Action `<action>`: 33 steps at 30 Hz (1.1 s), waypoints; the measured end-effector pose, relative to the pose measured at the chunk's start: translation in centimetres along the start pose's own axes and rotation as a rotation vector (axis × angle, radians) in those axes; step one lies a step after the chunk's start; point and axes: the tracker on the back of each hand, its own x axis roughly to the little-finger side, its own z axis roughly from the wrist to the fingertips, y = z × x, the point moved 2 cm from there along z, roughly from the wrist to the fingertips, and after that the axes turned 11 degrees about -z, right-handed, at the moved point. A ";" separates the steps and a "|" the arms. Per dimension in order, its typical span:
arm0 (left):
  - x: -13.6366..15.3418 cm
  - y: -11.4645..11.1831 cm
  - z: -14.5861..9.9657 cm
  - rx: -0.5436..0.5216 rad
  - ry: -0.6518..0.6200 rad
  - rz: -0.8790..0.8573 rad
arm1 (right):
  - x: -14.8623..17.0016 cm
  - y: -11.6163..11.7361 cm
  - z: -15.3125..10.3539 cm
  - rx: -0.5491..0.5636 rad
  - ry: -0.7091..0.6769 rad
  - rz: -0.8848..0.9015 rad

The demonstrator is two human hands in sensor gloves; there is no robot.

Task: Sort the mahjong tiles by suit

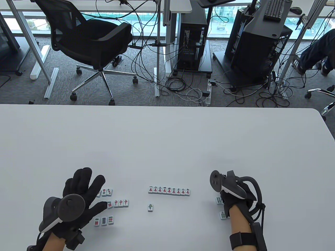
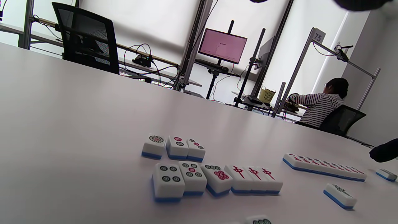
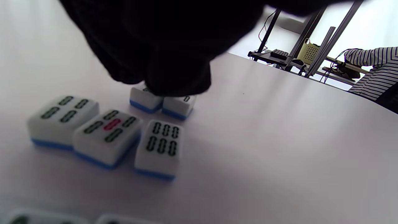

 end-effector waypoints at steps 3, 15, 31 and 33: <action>0.0 0.0 0.0 0.000 0.004 -0.001 | -0.4 0.5 0.6 -0.038 0.014 -0.023; 0.0 0.2 0.1 -0.003 0.009 -0.004 | -1.2 -0.2 0.7 0.071 0.008 -0.031; -0.3 -0.2 0.2 0.021 0.006 0.010 | -19.4 -7.4 -6.0 0.242 -0.511 0.108; -0.3 -0.3 0.2 0.021 0.005 0.009 | -20.5 -7.3 -6.1 0.233 -0.520 0.076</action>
